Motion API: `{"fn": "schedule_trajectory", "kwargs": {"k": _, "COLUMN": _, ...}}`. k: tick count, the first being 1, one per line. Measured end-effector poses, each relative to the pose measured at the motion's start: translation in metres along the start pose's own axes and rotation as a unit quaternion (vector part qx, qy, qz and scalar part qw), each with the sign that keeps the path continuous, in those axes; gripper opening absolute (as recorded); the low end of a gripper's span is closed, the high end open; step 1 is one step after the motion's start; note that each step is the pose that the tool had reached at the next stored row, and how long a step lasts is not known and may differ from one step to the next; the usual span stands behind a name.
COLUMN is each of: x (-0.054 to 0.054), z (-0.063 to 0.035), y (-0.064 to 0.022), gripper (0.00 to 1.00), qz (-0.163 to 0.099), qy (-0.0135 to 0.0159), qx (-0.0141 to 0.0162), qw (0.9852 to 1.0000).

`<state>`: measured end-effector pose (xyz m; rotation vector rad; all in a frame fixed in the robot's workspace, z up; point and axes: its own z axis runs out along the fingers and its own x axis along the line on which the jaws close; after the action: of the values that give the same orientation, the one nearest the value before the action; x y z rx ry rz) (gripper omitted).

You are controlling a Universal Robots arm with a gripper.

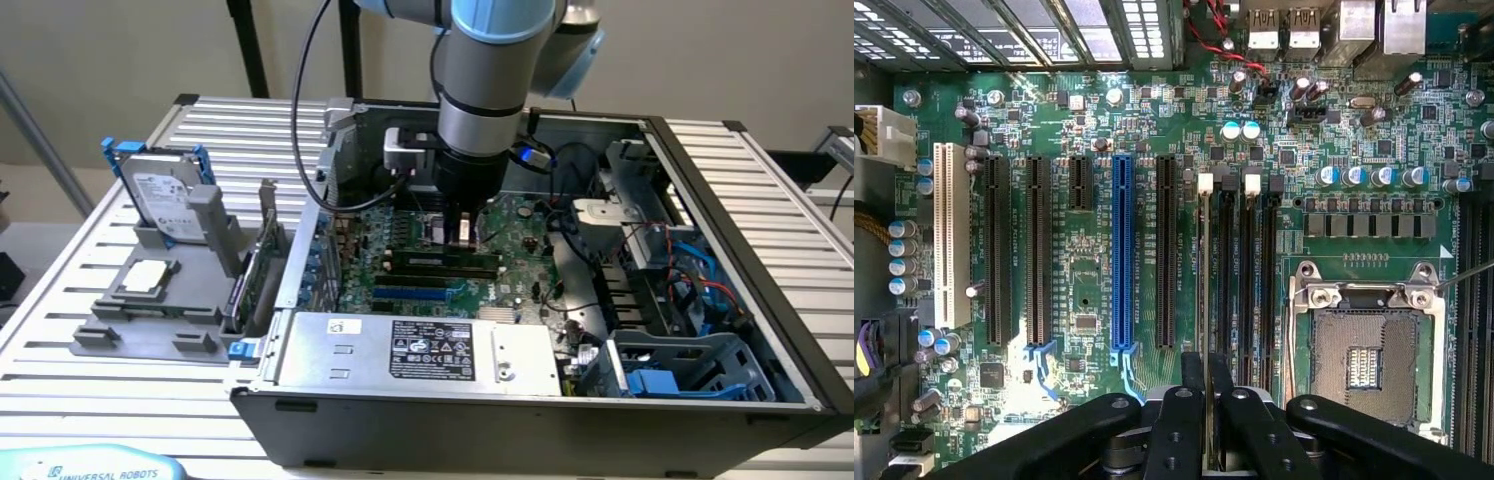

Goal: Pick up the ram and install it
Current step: 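Insert the ram into the slot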

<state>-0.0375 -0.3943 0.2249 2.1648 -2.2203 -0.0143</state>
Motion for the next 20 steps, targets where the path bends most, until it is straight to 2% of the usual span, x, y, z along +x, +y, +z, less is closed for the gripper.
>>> {"fn": "schedule_trajectory", "kwargs": {"k": 20, "x": -0.0001, "z": -0.0007, "y": -0.0001, "gripper": 0.13, "qz": 0.0, "qy": -0.0003, "qx": 0.0002, "qw": 1.0}}
